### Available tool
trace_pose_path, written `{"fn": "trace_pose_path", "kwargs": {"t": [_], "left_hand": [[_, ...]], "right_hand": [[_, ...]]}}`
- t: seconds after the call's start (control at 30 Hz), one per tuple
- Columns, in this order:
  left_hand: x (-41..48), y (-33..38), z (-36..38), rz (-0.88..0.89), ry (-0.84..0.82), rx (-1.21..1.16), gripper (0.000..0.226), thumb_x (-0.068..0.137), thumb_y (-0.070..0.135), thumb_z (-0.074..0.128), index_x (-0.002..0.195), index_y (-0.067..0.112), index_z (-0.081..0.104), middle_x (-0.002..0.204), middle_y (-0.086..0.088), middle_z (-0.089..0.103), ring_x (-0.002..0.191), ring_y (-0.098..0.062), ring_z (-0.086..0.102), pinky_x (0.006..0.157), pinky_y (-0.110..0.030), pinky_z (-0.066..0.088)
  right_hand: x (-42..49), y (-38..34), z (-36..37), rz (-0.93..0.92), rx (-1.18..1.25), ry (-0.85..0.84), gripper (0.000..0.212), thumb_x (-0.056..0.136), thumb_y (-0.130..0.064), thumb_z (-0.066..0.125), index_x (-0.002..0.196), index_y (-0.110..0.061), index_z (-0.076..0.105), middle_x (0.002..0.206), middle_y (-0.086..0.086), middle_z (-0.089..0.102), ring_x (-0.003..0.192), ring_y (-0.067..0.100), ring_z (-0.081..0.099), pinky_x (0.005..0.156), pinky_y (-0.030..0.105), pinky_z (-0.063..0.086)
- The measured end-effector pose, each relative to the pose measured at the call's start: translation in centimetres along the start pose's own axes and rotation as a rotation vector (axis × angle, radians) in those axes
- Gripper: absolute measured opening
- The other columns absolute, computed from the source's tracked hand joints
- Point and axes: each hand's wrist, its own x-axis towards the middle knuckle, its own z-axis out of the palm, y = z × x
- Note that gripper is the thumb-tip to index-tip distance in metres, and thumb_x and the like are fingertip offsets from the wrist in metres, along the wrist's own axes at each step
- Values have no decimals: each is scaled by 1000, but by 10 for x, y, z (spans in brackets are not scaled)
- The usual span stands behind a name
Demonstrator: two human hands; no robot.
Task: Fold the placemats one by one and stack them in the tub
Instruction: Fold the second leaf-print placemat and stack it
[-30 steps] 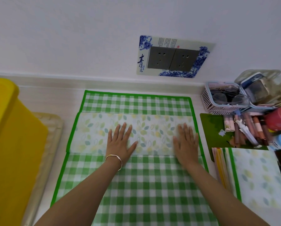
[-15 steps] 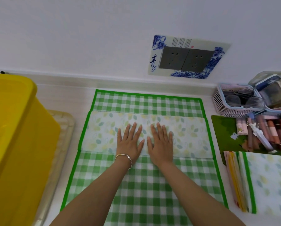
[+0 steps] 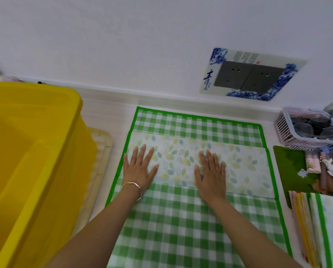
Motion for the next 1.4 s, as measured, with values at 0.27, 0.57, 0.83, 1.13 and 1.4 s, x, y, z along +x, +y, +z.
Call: {"fn": "trace_pose_path", "kwargs": {"t": [0.27,0.57,0.83,1.13,1.4], "left_hand": [[10,22,-18,58,-78,-25,96,62,78,-13,147,33,-13,156,1,-15,143,-21,-15,113,-47,-12],[64,80,-33,219,-128,79,76,91,61,31,149,24,-1,158,-1,0,145,-23,-6,114,-45,-8],[76,62,-42,190,-61,4,54,93,50,41,134,15,41,136,-8,42,126,-26,38,108,-38,24],[48,53,-55,111,-293,-225,39,96,43,42,113,11,54,113,-10,58,98,-29,58,77,-35,44],[7,45,-51,43,-541,-504,21,79,36,72,75,15,66,73,2,65,66,-15,60,62,-22,49]], "right_hand": [[4,5,-33,235,697,-68,39,92,-26,58,130,-22,51,142,-6,40,135,14,33,114,31,22],[-54,-12,-75,873,1433,-596,23,96,-20,48,110,-6,59,105,11,67,92,22,64,78,32,52],[-74,-3,-64,870,1575,-453,16,93,-14,54,109,-9,58,118,9,62,108,21,59,93,35,48],[-63,-2,-69,834,1461,-115,46,84,-4,65,120,-23,44,109,11,66,101,21,63,81,28,51],[-72,22,-66,785,1324,62,26,87,-1,61,110,-13,56,92,13,69,84,23,68,71,29,57]]}}
